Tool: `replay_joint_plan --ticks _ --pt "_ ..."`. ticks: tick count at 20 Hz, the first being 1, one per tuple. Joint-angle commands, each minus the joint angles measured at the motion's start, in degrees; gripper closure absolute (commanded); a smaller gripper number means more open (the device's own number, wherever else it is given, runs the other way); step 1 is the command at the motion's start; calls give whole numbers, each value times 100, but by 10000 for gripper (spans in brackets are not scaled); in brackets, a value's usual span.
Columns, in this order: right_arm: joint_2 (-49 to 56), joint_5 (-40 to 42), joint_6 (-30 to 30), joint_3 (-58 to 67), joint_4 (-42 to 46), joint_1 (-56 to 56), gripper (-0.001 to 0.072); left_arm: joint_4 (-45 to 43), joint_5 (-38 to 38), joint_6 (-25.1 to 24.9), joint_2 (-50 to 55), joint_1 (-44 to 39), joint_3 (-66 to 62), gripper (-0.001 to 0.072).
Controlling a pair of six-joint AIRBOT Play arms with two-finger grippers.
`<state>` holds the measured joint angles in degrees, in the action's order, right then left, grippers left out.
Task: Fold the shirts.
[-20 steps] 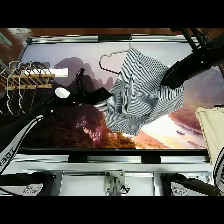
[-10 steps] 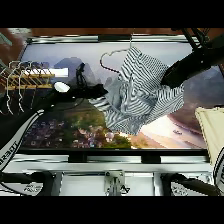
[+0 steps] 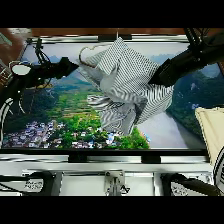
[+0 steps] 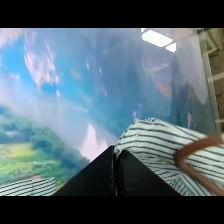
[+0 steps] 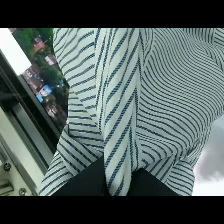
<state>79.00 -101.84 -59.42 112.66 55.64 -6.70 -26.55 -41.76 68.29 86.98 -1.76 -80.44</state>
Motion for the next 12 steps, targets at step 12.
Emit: replay_joint_plan --ticks 12 --pt "0 -63 -39 7 446 4 629 -22 -398 -188 -52 221 -1062 648"
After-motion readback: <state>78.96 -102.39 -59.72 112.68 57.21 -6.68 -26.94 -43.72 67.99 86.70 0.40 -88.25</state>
